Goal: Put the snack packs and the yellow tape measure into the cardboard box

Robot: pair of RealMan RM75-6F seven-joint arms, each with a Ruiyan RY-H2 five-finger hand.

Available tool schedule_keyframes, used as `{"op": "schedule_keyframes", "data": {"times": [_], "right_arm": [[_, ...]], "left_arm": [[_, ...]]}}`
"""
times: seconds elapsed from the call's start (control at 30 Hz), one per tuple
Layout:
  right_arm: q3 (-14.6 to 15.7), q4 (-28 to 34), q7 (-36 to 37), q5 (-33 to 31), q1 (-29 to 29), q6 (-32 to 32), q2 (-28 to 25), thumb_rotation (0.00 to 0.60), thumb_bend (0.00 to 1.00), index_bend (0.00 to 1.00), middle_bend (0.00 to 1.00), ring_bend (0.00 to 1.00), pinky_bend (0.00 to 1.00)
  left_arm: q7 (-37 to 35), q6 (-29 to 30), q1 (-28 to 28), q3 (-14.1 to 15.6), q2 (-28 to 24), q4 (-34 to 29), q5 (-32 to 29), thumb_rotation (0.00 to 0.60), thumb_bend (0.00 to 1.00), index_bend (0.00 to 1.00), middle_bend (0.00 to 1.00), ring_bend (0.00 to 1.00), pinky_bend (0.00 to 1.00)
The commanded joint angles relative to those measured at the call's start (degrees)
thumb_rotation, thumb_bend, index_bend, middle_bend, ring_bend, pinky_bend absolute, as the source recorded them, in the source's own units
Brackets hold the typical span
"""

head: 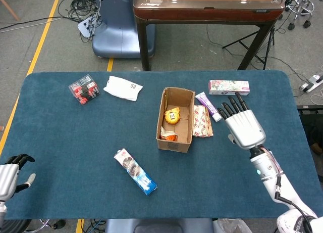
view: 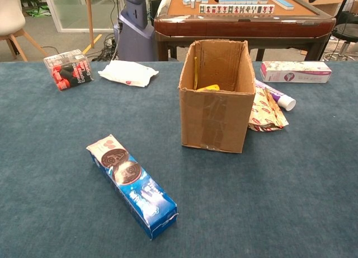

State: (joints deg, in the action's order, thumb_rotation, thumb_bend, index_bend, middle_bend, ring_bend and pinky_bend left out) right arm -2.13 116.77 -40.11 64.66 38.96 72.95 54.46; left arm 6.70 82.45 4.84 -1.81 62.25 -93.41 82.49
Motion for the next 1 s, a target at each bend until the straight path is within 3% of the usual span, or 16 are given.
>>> {"op": "schedule_keyframes", "data": {"times": [0.03,0.23,0.63,1.0], "right_arm": [[0.87,-2.4,1.16,-0.6,-1.09,-2.52,-0.42,0.6,0.0,0.25,0.22,0.07,0.02],[1.11,-4.96,-2.75,-6.83,-0.31,-6.49,1.1,0.6,0.0,0.25,0.22,0.07,0.02],[-0.45,-15.84,-7.79,-17.61,3.58,-11.97,11.45,0.6,0.03,0.25,0.22,0.07,0.02],[-0.46,-22.93,-11.38,-20.71,7.53,-15.48,18.83,0.6,0.09,0.26,0.22,0.07,0.02]], "left_arm": [[0.03,-0.06,0.03,0.0,0.04,0.02,-0.03,0.6,0.26,0.39,0.34,0.32,0.62],[0.04,-0.27,0.08,0.05,0.11,0.08,-0.12,0.6,0.26,0.39,0.34,0.32,0.62],[-0.47,-0.09,0.01,0.0,-0.12,0.0,-0.11,0.6,0.26,0.39,0.34,0.32,0.62],[-1.13,-0.09,-0.01,-0.1,-0.35,-0.05,-0.23,0.6,0.26,0.39,0.34,0.32,0.62]]}}
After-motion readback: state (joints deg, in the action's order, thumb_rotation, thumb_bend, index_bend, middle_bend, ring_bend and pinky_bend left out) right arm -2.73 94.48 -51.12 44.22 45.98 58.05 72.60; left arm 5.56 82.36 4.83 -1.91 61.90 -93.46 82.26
